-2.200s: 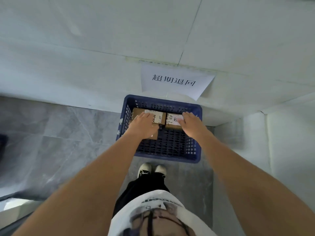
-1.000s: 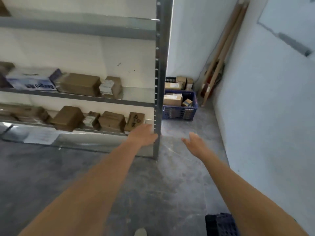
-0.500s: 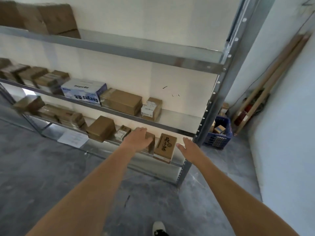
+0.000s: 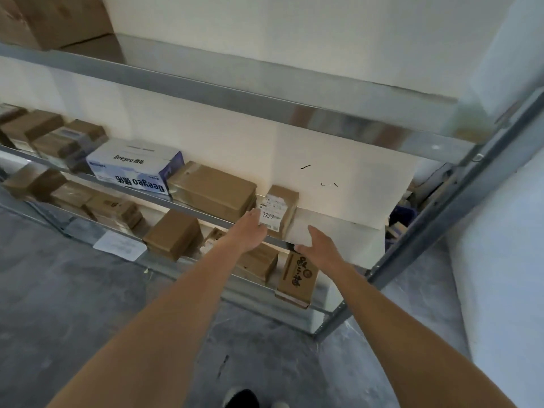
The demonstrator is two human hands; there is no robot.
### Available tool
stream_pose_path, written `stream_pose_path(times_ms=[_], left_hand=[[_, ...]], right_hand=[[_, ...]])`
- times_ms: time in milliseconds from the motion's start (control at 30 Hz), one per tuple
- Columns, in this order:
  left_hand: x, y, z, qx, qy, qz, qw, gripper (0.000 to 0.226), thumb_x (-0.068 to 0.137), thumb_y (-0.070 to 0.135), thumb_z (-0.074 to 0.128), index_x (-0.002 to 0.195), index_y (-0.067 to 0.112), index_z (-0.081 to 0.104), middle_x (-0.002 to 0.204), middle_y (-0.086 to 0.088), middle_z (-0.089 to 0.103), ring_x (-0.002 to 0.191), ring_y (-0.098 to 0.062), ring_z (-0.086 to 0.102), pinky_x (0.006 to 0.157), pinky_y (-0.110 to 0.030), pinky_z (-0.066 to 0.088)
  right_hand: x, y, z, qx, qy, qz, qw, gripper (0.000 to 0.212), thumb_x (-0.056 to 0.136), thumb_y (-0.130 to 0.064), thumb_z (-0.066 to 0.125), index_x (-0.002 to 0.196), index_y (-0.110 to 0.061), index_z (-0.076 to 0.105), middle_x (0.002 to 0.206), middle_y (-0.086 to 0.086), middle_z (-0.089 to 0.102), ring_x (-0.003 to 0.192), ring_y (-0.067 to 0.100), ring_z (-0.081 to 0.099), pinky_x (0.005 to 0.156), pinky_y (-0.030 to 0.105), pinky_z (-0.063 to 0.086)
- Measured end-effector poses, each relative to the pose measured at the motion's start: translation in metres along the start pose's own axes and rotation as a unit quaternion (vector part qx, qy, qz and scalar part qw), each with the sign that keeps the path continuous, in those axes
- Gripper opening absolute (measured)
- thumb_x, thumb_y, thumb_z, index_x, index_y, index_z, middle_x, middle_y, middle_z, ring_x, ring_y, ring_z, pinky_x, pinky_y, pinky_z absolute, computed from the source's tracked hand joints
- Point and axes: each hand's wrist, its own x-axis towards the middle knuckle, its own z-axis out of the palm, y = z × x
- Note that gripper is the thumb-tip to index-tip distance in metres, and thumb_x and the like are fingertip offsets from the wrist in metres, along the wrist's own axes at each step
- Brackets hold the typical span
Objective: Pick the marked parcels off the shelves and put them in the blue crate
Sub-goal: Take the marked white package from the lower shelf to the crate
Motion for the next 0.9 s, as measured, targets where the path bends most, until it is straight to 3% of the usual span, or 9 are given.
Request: stream_pose_path(times_ms=[167, 300, 400, 500, 667, 800, 900], left_hand=[[0.044, -0.008, -0.009, -0.038, -0.029, 0.036, 0.998, 0.047, 0.092, 0.023, 0.037, 0.139, 0.018, 0.033, 0.144, -0.002, 0.045, 0.127, -0.022, 0.046, 0.105, -0.046, 0.042], [0.073, -0.017, -0.012, -0.081, -0.046, 0.038, 0.995, 0.038, 0.094, 0.022, 0.04, 0.132, 0.019, 0.038, 0.136, 0.0, 0.054, 0.11, -0.021, 0.059, 0.072, -0.023, 0.054], [0.076, -0.015, -0.014, -0.124, -0.063, 0.039, 0.99, 0.042, 0.097, 0.02, 0.04, 0.139, 0.017, 0.037, 0.139, -0.004, 0.054, 0.117, -0.022, 0.056, 0.069, -0.014, 0.048], [0.08, -0.015, -0.011, -0.183, -0.077, 0.026, 0.98, 0.04, 0.101, 0.018, 0.036, 0.14, 0.01, 0.037, 0.133, -0.006, 0.057, 0.105, -0.018, 0.056, 0.049, -0.004, 0.045], [0.088, -0.013, -0.003, -0.275, -0.077, -0.013, 0.958, 0.04, 0.101, 0.021, 0.026, 0.122, 0.001, 0.053, 0.118, -0.01, 0.065, 0.087, -0.011, 0.059, 0.062, -0.015, 0.046], [0.084, -0.009, -0.004, -0.325, -0.087, -0.029, 0.941, 0.039, 0.104, 0.016, 0.023, 0.126, 0.003, 0.053, 0.11, -0.007, 0.059, 0.078, -0.003, 0.053, 0.042, -0.002, 0.04], [0.084, -0.008, -0.009, -0.354, -0.076, -0.044, 0.931, 0.04, 0.104, 0.019, 0.025, 0.126, 0.007, 0.056, 0.113, -0.007, 0.061, 0.077, -0.003, 0.052, 0.038, -0.002, 0.037]], right_hand=[[0.034, -0.023, 0.019, 0.031, 0.01, 0.05, 0.998, 0.083, 0.093, -0.028, 0.064, 0.156, -0.011, 0.012, 0.163, 0.005, 0.016, 0.149, 0.023, 0.019, 0.119, 0.037, 0.022], [0.052, -0.039, 0.031, 0.069, 0.041, 0.079, 0.994, 0.087, 0.088, -0.025, 0.07, 0.154, -0.008, 0.017, 0.159, 0.008, 0.028, 0.144, 0.024, 0.029, 0.113, 0.034, 0.029], [0.059, -0.05, 0.034, 0.102, 0.062, 0.092, 0.989, 0.078, 0.086, -0.02, 0.072, 0.149, -0.01, 0.027, 0.147, 0.008, 0.046, 0.132, 0.025, 0.044, 0.095, 0.029, 0.038], [0.063, -0.055, 0.036, 0.138, 0.066, 0.098, 0.983, 0.083, 0.085, -0.012, 0.072, 0.152, -0.011, 0.022, 0.149, 0.009, 0.044, 0.134, 0.028, 0.043, 0.104, 0.036, 0.04], [0.071, -0.054, 0.042, 0.218, 0.054, 0.121, 0.967, 0.079, 0.083, -0.001, 0.071, 0.148, -0.011, 0.028, 0.146, 0.009, 0.047, 0.131, 0.028, 0.048, 0.101, 0.036, 0.046], [0.073, -0.051, 0.038, 0.245, 0.073, 0.121, 0.959, 0.071, 0.082, -0.002, 0.072, 0.145, -0.012, 0.04, 0.14, 0.004, 0.054, 0.129, 0.022, 0.049, 0.101, 0.03, 0.043], [0.074, -0.046, 0.033, 0.261, 0.075, 0.12, 0.955, 0.072, 0.079, -0.001, 0.073, 0.144, -0.012, 0.044, 0.141, 0.004, 0.054, 0.13, 0.023, 0.048, 0.11, 0.043, 0.04]])
